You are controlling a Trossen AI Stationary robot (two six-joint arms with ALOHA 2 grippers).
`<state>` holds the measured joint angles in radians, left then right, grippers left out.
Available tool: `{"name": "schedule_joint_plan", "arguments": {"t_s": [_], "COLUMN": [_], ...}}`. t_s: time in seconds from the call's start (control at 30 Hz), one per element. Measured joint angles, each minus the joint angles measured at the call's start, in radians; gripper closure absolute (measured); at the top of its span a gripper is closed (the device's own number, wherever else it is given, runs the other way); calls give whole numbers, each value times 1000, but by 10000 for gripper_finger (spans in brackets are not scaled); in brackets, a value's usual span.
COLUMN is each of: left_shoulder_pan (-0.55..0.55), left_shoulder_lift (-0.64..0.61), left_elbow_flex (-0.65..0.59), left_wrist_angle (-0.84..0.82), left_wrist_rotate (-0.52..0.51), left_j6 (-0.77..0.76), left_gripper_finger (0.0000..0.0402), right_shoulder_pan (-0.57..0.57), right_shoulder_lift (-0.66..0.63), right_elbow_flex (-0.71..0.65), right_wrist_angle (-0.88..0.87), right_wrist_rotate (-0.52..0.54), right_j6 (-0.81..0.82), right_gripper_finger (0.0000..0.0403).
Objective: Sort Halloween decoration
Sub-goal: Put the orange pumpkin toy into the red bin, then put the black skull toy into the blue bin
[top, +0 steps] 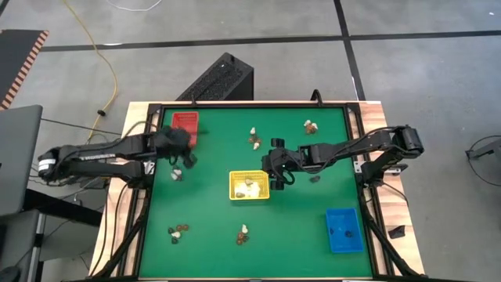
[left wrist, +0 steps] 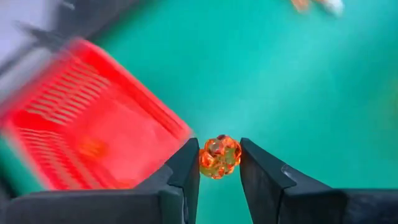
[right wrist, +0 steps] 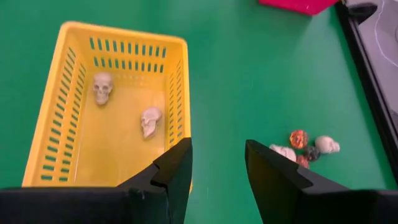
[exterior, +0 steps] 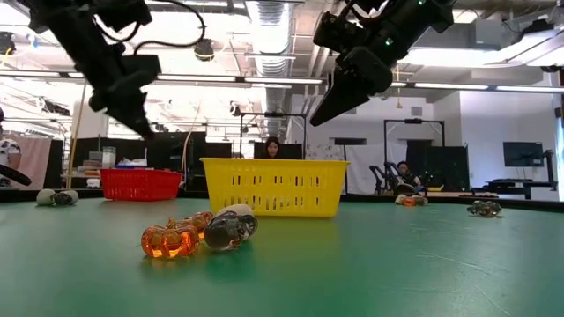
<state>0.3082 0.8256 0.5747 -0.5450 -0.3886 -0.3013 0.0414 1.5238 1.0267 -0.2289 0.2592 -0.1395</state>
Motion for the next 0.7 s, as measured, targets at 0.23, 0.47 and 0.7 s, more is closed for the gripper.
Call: {"name": "schedule_joint_plan", "arguments": {"t_s": [0.23,0.47,0.7], "left_shoulder_pan": [261,417,430], "left_shoulder_lift": [31,140,176], "left_elbow_flex": [0,0,0], "left_wrist_angle": [35,52,56], "left_wrist_rotate": [39,101,117], "left_j6": [48,93,124], "left_gripper_finger": [316,302,226], "right_shoulder_pan": [0,0,0], "right_shoulder_lift": [0,0,0], "right_elbow_flex": [0,0,0], "right_wrist_angle": [7,3,2], "right_wrist_rotate": [0,0,0], "right_j6": [-4,-11,-11], "right_gripper_finger": [223,223,223]}}
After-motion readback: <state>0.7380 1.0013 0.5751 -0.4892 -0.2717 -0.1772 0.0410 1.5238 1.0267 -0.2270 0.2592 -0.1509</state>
